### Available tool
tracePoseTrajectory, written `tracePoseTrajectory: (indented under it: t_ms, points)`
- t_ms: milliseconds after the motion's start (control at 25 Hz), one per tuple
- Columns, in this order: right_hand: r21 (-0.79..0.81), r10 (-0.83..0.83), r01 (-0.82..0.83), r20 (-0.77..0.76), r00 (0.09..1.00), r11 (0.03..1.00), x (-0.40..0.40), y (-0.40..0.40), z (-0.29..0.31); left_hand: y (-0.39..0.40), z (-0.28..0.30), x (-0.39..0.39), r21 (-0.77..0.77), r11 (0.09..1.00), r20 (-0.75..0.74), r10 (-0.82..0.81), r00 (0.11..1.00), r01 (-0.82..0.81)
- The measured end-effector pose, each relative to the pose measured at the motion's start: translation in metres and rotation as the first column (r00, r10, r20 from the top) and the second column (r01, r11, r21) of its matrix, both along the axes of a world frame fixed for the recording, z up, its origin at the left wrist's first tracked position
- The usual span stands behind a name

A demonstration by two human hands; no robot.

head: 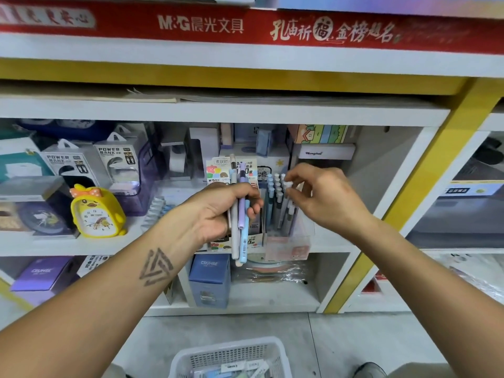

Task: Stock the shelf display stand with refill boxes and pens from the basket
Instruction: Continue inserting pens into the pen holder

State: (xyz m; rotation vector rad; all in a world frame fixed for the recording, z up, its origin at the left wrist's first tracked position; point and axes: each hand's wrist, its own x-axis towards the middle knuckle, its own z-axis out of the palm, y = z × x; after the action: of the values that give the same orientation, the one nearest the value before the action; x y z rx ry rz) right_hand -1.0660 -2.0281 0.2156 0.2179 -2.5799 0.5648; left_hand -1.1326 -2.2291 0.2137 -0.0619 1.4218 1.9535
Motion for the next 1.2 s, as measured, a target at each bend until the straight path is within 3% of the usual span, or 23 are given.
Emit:
tracePoseTrajectory:
  t_ms: [160, 560, 840, 960, 1080, 1200]
  points:
    - [0.082, 0.002, -0.006, 0.045, 0.999, 0.997, -0.002, -0.001, -0.007, -0.001, 0.002, 0.002, -0.005, 0.999, -0.001, -0.032, 0.999, 0.032]
    - [0.058, 0.062, -0.07, 0.124, 0.99, 0.996, 0.004, -0.001, 0.003, -0.004, 0.003, 0.004, 0.011, 0.998, 0.03, -0.062, 0.998, 0.062]
    - [0.297, -0.01, -0.047, 0.188, 0.982, 0.954, -0.003, -0.004, -0.005, -0.002, 0.002, 0.006, 0.033, 0.996, -0.008, -0.084, 0.996, 0.084]
    - [0.04, -0.028, 0.023, 0.123, 0.992, 0.999, -0.006, 0.003, -0.004, -0.004, 0.002, 0.006, 0.035, 0.995, -0.025, -0.094, 0.995, 0.095]
    - [-0.26, -0.121, 0.126, 0.035, 0.992, 0.957, -0.008, 0.012, 0.002, -0.005, 0.002, 0.005, 0.026, 0.996, -0.022, -0.087, 0.996, 0.088]
    - [-0.347, -0.151, 0.153, 0.034, 0.988, 0.925, -0.007, 0.015, 0.004, -0.003, 0.001, 0.005, 0.022, 0.997, -0.015, -0.073, 0.997, 0.074]
